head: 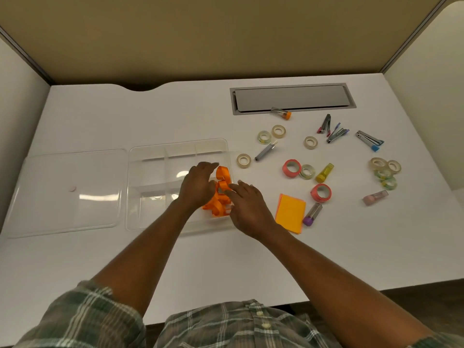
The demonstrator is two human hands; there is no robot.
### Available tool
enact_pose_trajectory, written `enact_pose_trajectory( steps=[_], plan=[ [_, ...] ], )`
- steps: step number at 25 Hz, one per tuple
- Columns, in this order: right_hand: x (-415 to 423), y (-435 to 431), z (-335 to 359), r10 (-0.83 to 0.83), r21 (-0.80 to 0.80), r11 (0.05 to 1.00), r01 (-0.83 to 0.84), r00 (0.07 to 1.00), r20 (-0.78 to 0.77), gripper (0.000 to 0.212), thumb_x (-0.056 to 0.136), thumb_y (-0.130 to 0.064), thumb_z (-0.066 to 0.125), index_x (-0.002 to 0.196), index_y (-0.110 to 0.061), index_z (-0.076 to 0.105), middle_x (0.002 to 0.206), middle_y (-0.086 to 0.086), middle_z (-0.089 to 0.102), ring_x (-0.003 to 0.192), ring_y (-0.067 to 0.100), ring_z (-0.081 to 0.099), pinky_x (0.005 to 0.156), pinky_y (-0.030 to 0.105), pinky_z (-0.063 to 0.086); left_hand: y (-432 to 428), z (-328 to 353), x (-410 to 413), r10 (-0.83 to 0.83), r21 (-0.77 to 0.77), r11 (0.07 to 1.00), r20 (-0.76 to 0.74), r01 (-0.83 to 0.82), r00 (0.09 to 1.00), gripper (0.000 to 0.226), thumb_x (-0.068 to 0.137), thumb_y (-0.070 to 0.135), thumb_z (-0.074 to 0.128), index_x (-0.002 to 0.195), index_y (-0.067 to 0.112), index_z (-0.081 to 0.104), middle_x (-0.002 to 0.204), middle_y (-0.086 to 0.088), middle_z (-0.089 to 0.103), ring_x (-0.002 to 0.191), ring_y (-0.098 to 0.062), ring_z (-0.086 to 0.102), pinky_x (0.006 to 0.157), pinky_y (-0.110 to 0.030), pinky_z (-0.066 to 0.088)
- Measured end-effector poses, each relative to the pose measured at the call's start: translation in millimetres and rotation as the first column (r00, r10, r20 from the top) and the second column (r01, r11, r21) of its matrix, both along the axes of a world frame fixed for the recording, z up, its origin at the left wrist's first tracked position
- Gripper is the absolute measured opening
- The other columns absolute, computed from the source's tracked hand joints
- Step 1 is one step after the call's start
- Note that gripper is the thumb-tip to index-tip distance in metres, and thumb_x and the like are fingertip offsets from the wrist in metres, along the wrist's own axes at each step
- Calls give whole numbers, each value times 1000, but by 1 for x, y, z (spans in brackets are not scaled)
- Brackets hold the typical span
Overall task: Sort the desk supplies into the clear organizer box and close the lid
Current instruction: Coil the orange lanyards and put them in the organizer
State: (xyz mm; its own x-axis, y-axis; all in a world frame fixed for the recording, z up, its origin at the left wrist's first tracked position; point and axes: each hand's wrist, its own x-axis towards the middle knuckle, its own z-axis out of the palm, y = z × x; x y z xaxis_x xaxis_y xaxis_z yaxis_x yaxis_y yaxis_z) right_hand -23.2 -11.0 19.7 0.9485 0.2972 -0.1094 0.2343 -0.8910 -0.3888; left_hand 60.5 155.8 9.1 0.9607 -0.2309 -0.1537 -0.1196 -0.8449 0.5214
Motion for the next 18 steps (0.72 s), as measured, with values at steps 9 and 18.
enact_pose_trajectory(
  steps=[9,18],
  plan=[
    [-25,22,-4,121,-92,989,-116,991,48,42,90,-26,57,131,-19,62,143,5,56,139,28,43,122,59,14,-17,3,32,-110,41,993,42,108,993,28,90,13,58,115,17,71,109,-7,72,104,-28,61,89,-42,50],
    [-10,23,-9,34,-206,978,-39,999,-26,50,97,-37,39,143,-21,49,148,5,51,148,40,27,116,68,-8,10,-10,-56,-353,308,913,267,268,897,34,88,28,53,116,18,69,104,-10,69,91,-30,61,76,-40,46]
  ],
)
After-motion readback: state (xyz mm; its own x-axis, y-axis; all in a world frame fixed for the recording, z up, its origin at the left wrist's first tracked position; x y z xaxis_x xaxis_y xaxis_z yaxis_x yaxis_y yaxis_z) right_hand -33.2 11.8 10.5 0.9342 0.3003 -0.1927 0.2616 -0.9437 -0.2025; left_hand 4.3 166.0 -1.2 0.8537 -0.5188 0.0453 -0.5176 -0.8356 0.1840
